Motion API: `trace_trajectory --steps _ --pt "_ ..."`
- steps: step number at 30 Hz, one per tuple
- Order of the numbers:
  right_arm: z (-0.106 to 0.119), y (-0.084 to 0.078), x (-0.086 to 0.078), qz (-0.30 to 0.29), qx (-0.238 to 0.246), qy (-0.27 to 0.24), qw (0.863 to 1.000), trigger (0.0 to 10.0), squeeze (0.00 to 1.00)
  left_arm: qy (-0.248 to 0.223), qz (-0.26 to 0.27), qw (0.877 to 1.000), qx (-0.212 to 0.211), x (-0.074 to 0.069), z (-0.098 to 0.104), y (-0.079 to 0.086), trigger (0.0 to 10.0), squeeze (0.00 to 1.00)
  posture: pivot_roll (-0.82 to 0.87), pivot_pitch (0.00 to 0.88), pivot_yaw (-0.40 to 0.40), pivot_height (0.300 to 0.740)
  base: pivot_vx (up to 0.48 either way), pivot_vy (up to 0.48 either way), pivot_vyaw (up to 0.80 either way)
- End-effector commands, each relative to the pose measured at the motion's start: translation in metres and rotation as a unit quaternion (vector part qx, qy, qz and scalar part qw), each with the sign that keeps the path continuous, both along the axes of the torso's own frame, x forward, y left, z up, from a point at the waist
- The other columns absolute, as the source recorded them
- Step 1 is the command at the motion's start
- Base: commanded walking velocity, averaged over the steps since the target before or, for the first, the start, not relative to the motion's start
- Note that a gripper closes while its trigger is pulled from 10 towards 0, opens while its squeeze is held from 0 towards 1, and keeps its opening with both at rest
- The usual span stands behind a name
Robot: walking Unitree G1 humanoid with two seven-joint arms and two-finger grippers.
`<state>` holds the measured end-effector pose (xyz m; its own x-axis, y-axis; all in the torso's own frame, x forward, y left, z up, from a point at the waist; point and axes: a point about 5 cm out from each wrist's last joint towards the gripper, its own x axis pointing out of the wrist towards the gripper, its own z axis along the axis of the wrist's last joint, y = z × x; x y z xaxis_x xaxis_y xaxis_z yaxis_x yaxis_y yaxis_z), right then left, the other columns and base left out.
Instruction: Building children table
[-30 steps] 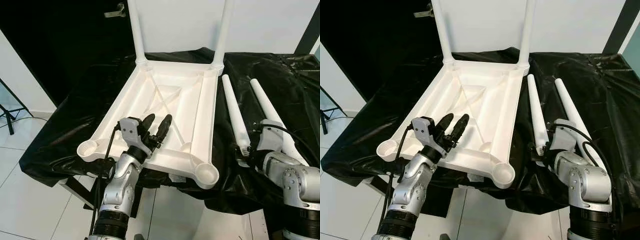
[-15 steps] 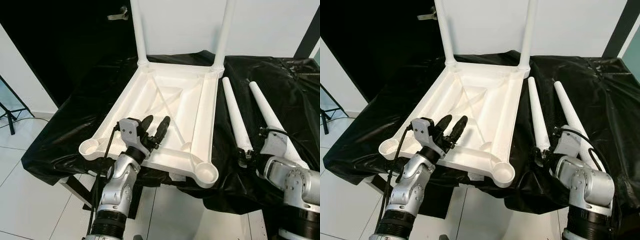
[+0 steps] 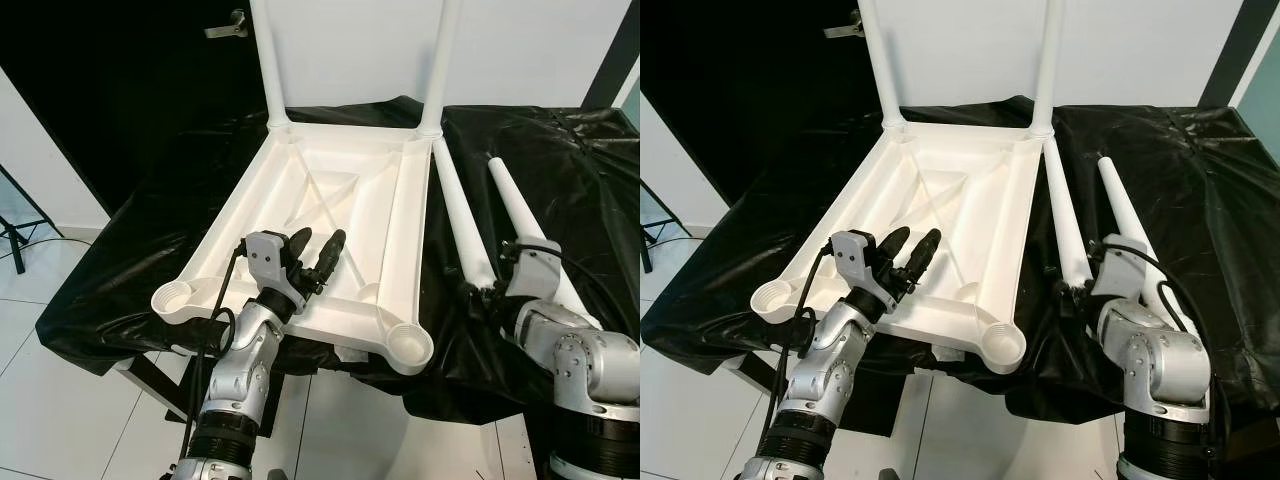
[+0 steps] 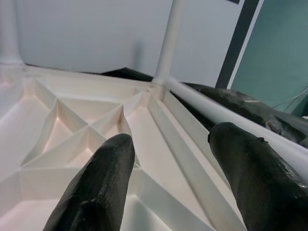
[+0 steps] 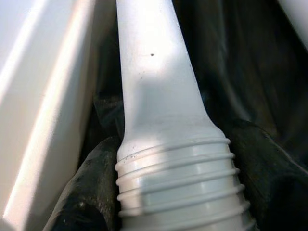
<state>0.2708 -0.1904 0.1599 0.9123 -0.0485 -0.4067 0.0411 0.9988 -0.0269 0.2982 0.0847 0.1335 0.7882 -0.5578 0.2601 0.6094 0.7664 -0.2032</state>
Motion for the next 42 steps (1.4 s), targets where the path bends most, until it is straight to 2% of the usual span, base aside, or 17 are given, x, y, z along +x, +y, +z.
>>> trace_trajectory --steps 1,4,5,9,10,11,12,15,16,18,23,25,27,30,32,34,42 --pt "0.029 0.009 0.006 0.015 -0.042 -0.086 0.995 0.0 0.0 0.003 0.002 1.0 0.003 0.002 -0.001 0.0 10.0 0.0 -0.15 0.01 0.06 0.74 0.0 0.0 0.0" --pt "0.034 0.01 0.007 0.015 -0.06 -0.103 0.993 0.0 0.0 0.003 0.003 1.0 0.003 0.002 -0.001 0.0 10.0 0.0 -0.15 0.01 0.06 0.74 0.0 0.0 0.0" --pt "0.038 0.011 0.007 0.014 -0.075 -0.12 0.99 1.8 0.0 0.004 0.003 1.0 0.003 0.002 -0.002 0.0 10.0 0.0 -0.15 0.009 0.057 0.74 0.0 0.0 0.0" --pt "0.045 0.013 0.008 0.01 -0.106 -0.15 0.983 2.5 0.0 0.007 0.005 1.0 0.003 0.003 -0.004 0.0 10.0 0.0 -0.15 0.009 0.055 0.74 0.0 0.0 0.0" --pt "0.046 0.012 0.008 0.003 -0.113 -0.156 0.981 4.6 0.0 0.007 0.005 1.0 0.003 0.003 -0.004 -0.001 10.0 0.0 -0.16 0.008 0.054 0.74 0.0 0.0 0.0" --pt "0.047 0.011 0.008 -0.001 -0.118 -0.161 0.98 4.6 0.0 0.007 0.005 1.0 0.003 0.003 -0.004 -0.001 10.0 0.0 -0.16 0.008 0.054 0.74 0.0 0.0 0.0" --pt "0.049 0.009 0.008 -0.008 -0.125 -0.168 0.978 7.0 0.0 0.007 0.005 1.0 0.002 0.003 -0.004 -0.001 10.0 0.0 -0.16 0.008 0.054 0.74 0.0 0.0 0.0" --pt "0.052 0.007 0.008 -0.017 -0.142 -0.184 0.973 7.0 0.0 0.007 0.004 1.0 0.001 0.004 -0.004 -0.003 10.0 0.0 -0.16 0.008 0.054 0.74 0.0 0.0 0.0" --pt "0.055 0.007 0.008 -0.019 -0.153 -0.193 0.969 9.3 0.0 0.007 0.003 1.0 0.001 0.004 -0.004 -0.003 10.0 0.0 -0.16 0.007 0.055 0.74 0.0 0.0 0.0" --pt "0.057 0.007 0.008 -0.019 -0.162 -0.201 0.966 10.0 0.0 0.007 0.002 1.0 0.001 0.004 -0.004 -0.004 10.0 0.0 -0.16 0.007 0.055 0.74 0.0 0.0 0.0" --pt "0.075 0.009 0.007 -0.028 -0.207 -0.268 0.941 10.0 0.0 0.008 0.0 1.0 0.001 0.006 -0.004 -0.005 10.0 0.0 -0.17 0.004 0.057 0.74 0.0 0.0 0.0" --pt "0.075 0.009 0.007 -0.028 -0.207 -0.268 0.941 10.0 0.0 0.008 0.0 1.0 0.001 0.006 -0.004 -0.005 10.0 0.0 -0.17 0.004 0.057 0.74 0.0 0.0 0.0" --pt "0.08 0.012 0.006 -0.025 -0.252 -0.292 0.922 10.0 0.0 0.007 0.0 1.0 0.0 0.006 -0.004 -0.005 10.0 0.0 -0.17 0.001 0.059 0.74 0.0 0.0 0.0" --pt "0.081 0.014 0.005 -0.018 -0.277 -0.303 0.911 10.0 0.0 0.007 -0.001 1.0 0.0 0.007 -0.004 -0.006 10.0 0.0 -0.17 0.001 0.059 0.74 0.0 0.0 0.0" --pt "0.079 0.022 0.003 0.0 -0.32 -0.32 0.892 10.0 0.0 0.007 -0.002 1.0 0.001 0.007 -0.005 -0.006 10.0 0.0 -0.17 0.0 0.061 0.74 0.0 0.0 0.0" --pt "0.075 0.023 0.003 0.004 -0.326 -0.315 0.891 10.0 0.0 0.007 -0.003 1.0 0.001 0.006 -0.005 -0.007 10.0 0.0 -0.17 0.0 0.062 0.74 0.0 0.0 0.0" --pt "0.047 0.012 0.002 -0.015 -0.309 -0.255 0.916 10.0 0.0 0.006 -0.006 1.0 0.001 0.007 -0.005 -0.007 10.0 0.0 -0.17 0.0 0.066 0.74 0.0 0.0 0.0"
